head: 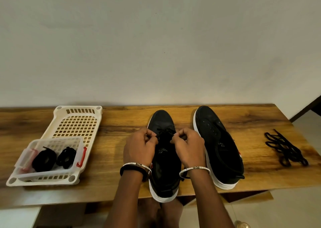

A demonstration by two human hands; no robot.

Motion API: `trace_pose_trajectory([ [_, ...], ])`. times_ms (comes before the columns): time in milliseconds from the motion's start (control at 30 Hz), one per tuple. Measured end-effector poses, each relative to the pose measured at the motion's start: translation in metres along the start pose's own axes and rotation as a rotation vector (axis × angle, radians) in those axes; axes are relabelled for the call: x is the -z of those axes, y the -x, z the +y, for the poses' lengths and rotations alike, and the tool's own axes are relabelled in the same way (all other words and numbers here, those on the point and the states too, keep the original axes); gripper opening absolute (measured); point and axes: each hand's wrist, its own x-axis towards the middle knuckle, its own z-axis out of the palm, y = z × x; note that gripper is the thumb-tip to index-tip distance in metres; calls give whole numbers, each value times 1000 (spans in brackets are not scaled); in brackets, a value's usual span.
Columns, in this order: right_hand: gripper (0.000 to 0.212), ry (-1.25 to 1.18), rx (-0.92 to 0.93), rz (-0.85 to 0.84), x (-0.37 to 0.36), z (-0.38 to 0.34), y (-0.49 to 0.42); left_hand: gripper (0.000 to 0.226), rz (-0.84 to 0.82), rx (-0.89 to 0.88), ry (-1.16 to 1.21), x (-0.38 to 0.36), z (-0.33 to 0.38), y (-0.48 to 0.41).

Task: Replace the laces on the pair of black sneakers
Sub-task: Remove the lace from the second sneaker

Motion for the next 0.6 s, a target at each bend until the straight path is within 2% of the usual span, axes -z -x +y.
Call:
trace_pose_trajectory([
  [100, 16, -26, -15, -4, 1, -2, 1, 6, 13, -109, -163, -6, 1, 2],
  [200, 24, -69, -36, -18, 4, -2, 0, 12, -2, -184, -316, -10, 1, 2],
  [333, 10, -37, 61, -38, 1, -3, 2, 10, -6, -123, -221, -10, -2, -1],
  [433, 14, -22, 237, -28, -6, -6, 4, 7, -16, -109, -152, -7, -4, -3],
  [533, 13, 178, 355, -29, -12, -8, 5, 7, -32, -98, -126, -5, -5, -4],
  [600, 18, 326, 344, -45, -14, -11, 7, 8, -48, -87, -109, -4, -7, -4],
])
